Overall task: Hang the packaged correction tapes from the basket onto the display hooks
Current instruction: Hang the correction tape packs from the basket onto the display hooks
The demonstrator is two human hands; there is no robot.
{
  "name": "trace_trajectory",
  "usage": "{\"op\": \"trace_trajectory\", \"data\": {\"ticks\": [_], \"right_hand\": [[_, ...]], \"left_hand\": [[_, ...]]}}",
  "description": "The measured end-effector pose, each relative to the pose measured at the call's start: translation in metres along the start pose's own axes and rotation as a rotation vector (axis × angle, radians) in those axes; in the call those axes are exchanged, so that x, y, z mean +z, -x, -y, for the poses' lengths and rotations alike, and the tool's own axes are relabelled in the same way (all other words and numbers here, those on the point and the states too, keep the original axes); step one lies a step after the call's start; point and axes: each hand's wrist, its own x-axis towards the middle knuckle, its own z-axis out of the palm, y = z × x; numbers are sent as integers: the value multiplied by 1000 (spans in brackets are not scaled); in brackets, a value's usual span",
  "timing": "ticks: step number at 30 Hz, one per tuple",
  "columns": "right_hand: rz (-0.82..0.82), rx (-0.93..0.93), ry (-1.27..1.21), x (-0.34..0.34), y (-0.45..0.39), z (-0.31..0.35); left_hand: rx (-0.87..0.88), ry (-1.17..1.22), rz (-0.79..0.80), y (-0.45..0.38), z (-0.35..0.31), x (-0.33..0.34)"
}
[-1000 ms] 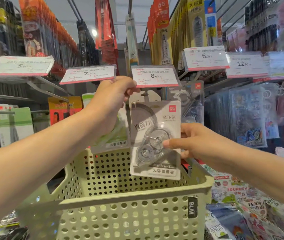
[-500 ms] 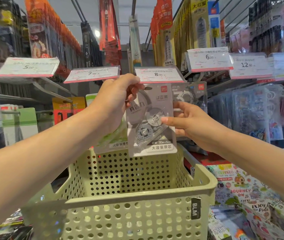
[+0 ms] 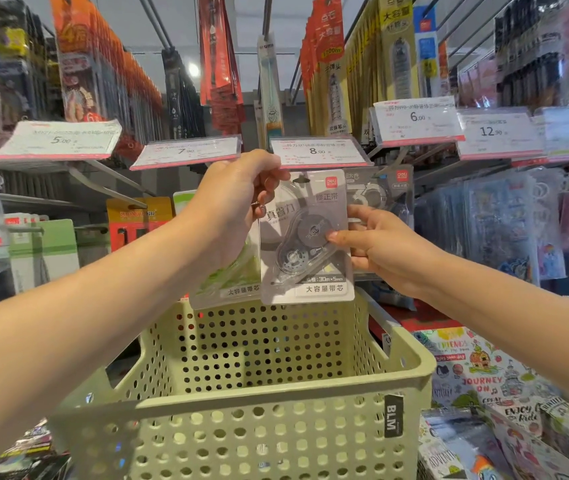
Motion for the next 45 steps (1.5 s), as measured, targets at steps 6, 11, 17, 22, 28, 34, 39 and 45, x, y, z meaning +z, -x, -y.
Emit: {"op": "trace_trajectory", "data": {"ticks": [6, 11, 17, 22, 28, 34, 39, 45], "right_hand": [[-23, 33, 28, 2, -5, -3], [-66, 42, 42, 10, -12, -3], [-116, 85, 44, 16, -22, -8], [-175, 85, 107, 18, -28, -13], [-191, 69, 195, 21, -25, -13], [-213, 4, 354, 23, -17, -12], [-169, -7, 458, 25, -7, -12], [-94, 46, 388, 18, 9, -9]], "left_hand": [[-12, 14, -5, -1, 1, 0], [-20, 21, -11, -1, 2, 0], [-22, 28, -2, -2, 4, -1], [-25, 41, 0, -1, 3, -1], [-30, 9, 10, 1, 4, -1], [-44, -21, 6, 5, 9, -1], [-71, -4, 26, 9, 13, -4], [-163, -103, 163, 16, 14, -13]]}}
